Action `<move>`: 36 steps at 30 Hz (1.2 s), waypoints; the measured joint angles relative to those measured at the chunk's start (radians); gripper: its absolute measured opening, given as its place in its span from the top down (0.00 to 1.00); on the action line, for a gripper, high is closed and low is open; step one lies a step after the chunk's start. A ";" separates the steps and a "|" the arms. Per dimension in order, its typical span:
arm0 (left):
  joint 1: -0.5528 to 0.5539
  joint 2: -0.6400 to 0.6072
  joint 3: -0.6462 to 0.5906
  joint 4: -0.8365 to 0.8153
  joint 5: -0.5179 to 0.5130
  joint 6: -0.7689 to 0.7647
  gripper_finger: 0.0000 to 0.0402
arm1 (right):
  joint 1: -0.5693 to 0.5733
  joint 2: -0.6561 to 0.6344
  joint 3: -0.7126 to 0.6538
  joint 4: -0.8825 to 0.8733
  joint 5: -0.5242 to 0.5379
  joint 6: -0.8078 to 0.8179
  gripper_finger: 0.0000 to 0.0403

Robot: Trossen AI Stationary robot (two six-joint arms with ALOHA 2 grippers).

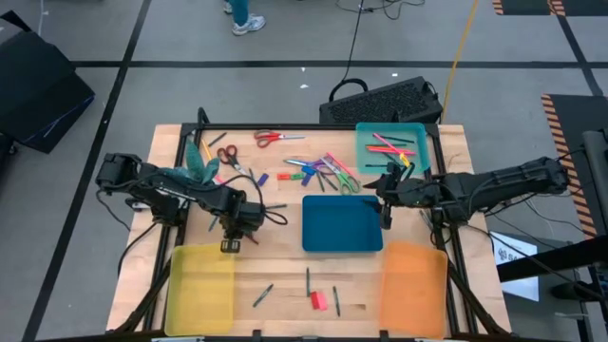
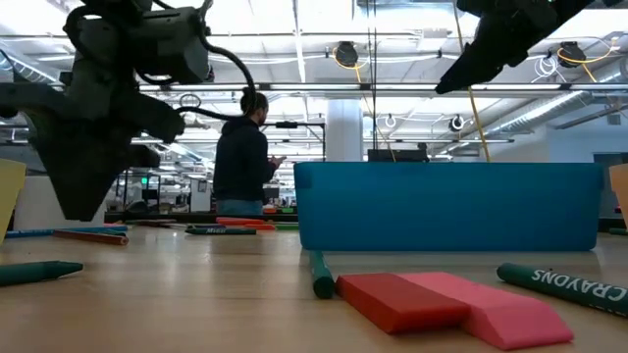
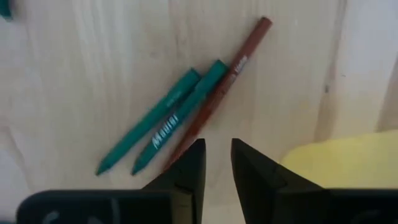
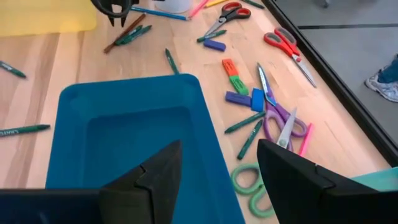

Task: Sort crayons/erasers/pens/pencils in bins
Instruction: Put the brown pencil into the green bin

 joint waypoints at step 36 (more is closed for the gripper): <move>0.018 0.100 -0.020 0.164 -0.137 0.187 0.81 | -0.001 0.010 0.000 0.019 -0.003 -0.006 0.50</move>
